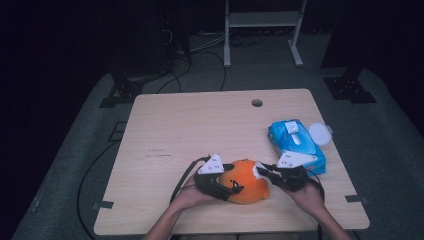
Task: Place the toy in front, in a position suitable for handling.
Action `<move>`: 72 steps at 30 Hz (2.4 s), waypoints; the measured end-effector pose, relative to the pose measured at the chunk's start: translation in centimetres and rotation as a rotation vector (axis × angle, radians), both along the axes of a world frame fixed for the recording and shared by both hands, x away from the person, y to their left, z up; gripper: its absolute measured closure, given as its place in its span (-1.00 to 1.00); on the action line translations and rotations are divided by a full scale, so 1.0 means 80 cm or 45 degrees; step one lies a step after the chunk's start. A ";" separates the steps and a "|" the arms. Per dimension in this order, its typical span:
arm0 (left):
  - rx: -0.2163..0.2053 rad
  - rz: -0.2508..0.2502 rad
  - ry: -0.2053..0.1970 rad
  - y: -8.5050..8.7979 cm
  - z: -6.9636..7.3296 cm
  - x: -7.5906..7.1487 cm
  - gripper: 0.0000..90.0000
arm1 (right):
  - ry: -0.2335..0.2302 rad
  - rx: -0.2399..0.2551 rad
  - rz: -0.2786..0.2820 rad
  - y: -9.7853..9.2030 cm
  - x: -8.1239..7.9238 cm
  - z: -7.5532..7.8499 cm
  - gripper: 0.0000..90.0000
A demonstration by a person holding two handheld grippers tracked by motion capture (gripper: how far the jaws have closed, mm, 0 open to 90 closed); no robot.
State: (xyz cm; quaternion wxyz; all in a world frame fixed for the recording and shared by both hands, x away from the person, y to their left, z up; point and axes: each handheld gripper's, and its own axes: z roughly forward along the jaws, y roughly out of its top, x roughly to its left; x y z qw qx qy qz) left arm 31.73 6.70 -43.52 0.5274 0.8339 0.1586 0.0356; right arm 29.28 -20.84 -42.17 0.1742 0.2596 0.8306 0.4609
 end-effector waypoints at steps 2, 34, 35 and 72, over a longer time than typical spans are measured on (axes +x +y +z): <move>0.016 0.027 0.070 0.000 0.004 0.004 -0.80 | -0.020 -0.011 0.008 -0.003 -0.013 0.000 0.79; 0.097 -0.088 -0.012 -0.014 0.006 -0.009 -0.33 | -0.035 0.052 0.074 -0.025 -0.036 0.023 0.79; 0.100 -0.083 -0.095 -0.013 0.010 -0.012 -0.29 | -0.046 0.062 0.076 -0.026 -0.036 0.028 0.79; 0.135 0.020 -0.252 -0.008 0.005 -0.003 -0.69 | -0.129 -0.082 0.159 0.042 -0.007 0.044 0.79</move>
